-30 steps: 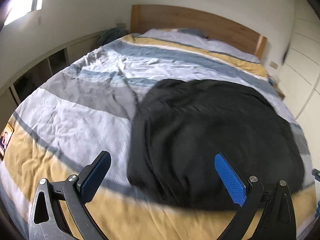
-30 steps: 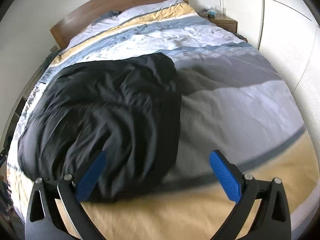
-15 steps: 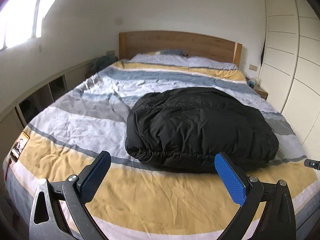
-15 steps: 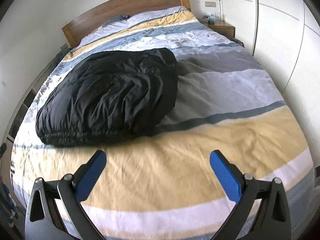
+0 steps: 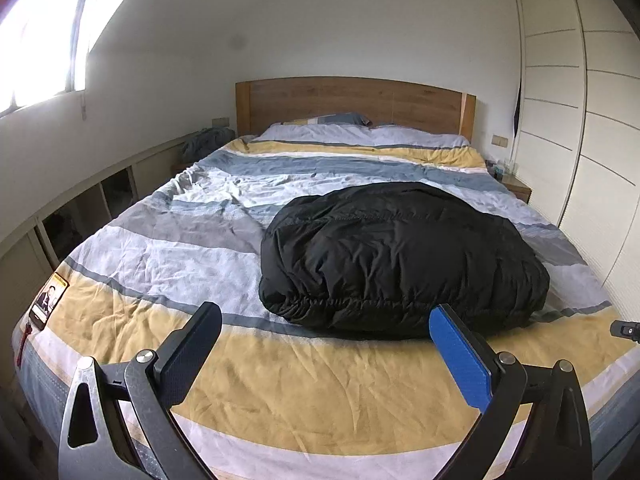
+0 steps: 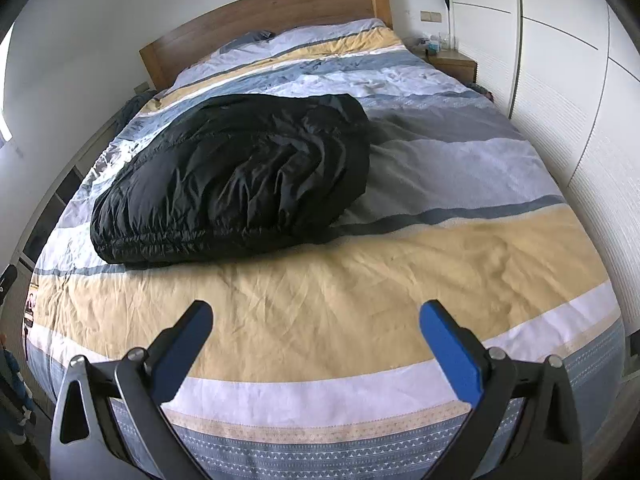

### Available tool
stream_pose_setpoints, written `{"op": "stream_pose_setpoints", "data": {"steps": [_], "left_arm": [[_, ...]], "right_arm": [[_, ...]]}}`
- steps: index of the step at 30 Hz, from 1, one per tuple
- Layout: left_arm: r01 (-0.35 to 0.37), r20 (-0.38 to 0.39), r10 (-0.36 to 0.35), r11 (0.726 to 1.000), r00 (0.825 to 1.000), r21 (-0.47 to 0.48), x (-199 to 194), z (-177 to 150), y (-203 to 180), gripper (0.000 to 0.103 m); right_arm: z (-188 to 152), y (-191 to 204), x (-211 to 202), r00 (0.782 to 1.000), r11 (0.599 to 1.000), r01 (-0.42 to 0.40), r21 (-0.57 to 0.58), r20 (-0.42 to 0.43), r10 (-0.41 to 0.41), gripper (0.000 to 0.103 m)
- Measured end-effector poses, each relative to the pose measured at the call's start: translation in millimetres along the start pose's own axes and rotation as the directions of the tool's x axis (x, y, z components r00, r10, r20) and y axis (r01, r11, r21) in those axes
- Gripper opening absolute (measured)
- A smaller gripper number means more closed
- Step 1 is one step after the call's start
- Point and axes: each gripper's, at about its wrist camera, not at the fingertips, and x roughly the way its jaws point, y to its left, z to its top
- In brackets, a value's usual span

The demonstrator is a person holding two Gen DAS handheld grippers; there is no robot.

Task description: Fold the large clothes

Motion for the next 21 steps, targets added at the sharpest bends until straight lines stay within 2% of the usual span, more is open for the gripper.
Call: {"op": "stream_pose_setpoints", "data": {"steps": [8,15,21], "left_arm": [[-0.01,-0.025,0.01,1.0,1.0,0.018,23.2,-3.7,-3.0,0.102],[-0.006,-0.092,0.009,1.0,0.996,0.029,61.6,-13.1,-4.7,0.102],[0.065,-0.187,-0.088,0.99,0.978,-0.128,128.1,-5.2,47.6,0.102]], "right_arm": [[0.0,-8.8,24.9,1.0,0.999,-0.015,0.038,-0.02,0.015,0.103],[6.3,-11.6,57.1,0.998,0.998,-0.045,0.047,-0.038,0.047,0.103],[27.6,-18.3,91.1,0.994,0.99,-0.102,0.096,-0.036,0.106,0.103]]}}
